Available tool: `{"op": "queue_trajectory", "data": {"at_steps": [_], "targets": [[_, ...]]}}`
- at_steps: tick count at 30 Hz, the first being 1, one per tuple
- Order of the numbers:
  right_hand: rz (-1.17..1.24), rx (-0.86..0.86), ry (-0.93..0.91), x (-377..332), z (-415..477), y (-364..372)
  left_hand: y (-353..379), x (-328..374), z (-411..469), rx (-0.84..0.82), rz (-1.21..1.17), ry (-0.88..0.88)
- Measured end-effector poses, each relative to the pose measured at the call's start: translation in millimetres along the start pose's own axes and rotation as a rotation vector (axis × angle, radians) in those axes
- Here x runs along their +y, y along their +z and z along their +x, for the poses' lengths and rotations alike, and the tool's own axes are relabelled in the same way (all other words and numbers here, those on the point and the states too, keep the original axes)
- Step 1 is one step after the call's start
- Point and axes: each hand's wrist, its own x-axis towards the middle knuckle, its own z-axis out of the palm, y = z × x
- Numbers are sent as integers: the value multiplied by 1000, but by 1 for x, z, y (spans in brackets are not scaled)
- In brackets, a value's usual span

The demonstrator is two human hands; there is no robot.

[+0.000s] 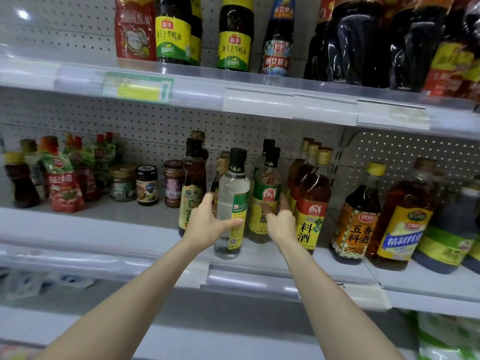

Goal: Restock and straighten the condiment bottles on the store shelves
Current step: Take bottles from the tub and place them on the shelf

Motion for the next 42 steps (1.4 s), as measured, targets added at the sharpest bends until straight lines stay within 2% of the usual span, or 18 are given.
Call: {"op": "queue_trajectory", "data": {"at_steps": [23, 33, 42], "targets": [[15, -10, -25, 5, 18, 11, 1, -11, 8, -9, 24, -28], [-10, -2, 36, 2, -6, 3, 3, -5, 2, -9, -21, -3], [106, -139, 17, 8, -28, -14, 16, -1, -1, -125, -122, 16]]}}
